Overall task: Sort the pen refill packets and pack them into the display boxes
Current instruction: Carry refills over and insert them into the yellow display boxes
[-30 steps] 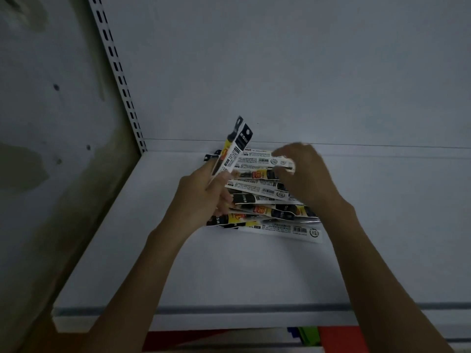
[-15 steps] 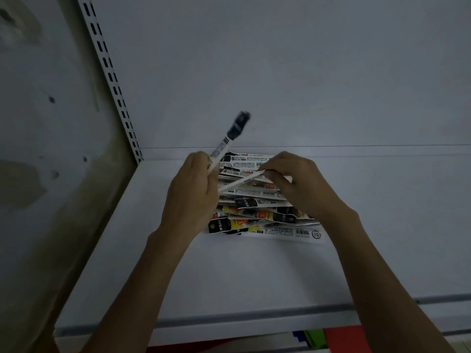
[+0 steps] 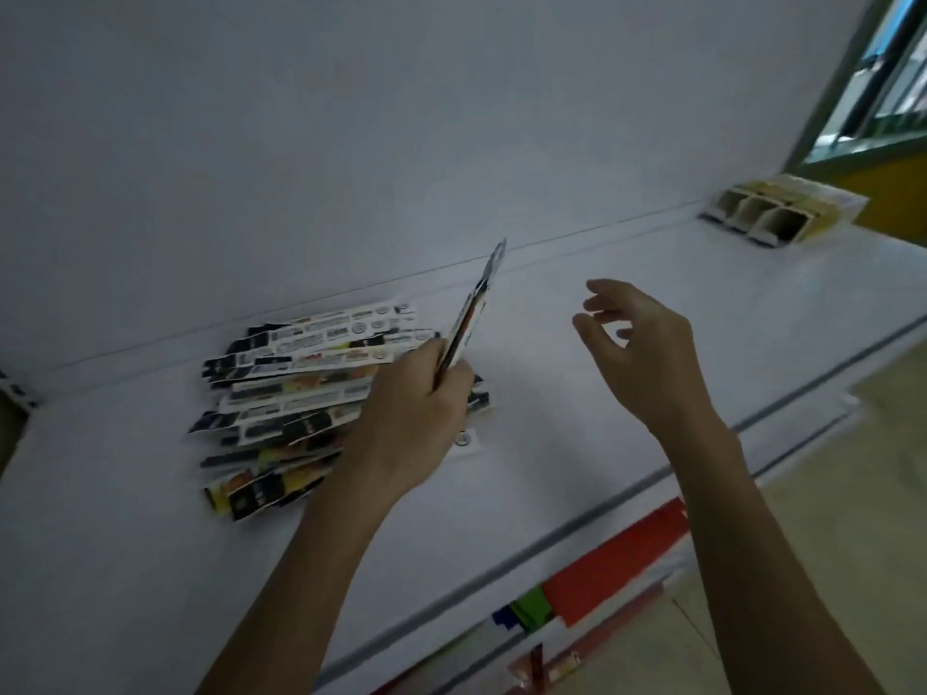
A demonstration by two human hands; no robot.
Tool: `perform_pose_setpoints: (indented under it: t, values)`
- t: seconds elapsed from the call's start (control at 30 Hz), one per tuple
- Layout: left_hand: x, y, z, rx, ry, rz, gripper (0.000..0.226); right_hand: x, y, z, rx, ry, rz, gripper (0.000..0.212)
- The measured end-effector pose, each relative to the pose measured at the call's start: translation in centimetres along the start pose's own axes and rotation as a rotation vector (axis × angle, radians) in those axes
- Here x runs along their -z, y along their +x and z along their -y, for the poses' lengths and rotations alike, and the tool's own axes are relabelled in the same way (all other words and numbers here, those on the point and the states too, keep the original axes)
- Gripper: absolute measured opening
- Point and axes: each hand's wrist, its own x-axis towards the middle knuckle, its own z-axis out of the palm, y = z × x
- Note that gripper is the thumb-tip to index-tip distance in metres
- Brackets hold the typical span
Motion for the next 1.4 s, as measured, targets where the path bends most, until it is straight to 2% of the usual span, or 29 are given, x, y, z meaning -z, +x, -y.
perform_pose_setpoints:
  t: [0.13,0.23,0.3,0.43,0.67,0.83,1.03,1.23,1.4]
  values:
    - [-7.1,1.4,-4.2,-0.095,-0.196,0.215,0.026,7.0,-1.5,-5.5,-0.181,-0.126,-0.138,0.035]
    - [-13.0,2.0,-7.5,-0.169,-0.219,0.348,0.034,12.6,-2.9,-9.2,-0.303,-0.178,-0.217,0.035]
    - [-17.2,2.3,-9.5,-0.184,-0.25,0.396,0.035,16.2,-3.9,-11.7,-0.369,-0.198,-0.254,0.036]
    - [-26.1,2.9,-13.7,-0.172,-0.28,0.484,0.022,23.0,-5.5,-17.2,-0.466,-0.26,-0.317,0.036]
    - [-40.2,4.2,-21.1,-0.169,-0.366,0.52,0.028,31.9,-5.2,-27.2,-0.464,-0.42,-0.26,0.034]
    - [-45.3,6.3,-23.6,-0.151,-0.341,0.472,0.028,34.5,-2.7,-32.8,-0.459,-0.402,-0.247,0.036]
    - [-49.3,12.1,-24.2,-0.152,-0.198,0.449,0.03,34.2,3.2,-39.1,-0.416,-0.36,-0.188,0.037]
    - [-54.6,21.1,-25.1,-0.209,-0.072,0.266,0.027,33.2,12.9,-46.3,-0.329,-0.332,-0.135,0.035]
    - [-55.9,28.2,-26.1,-0.153,-0.037,0.104,0.025,31.7,22.1,-49.7,-0.224,-0.239,-0.084,0.035]
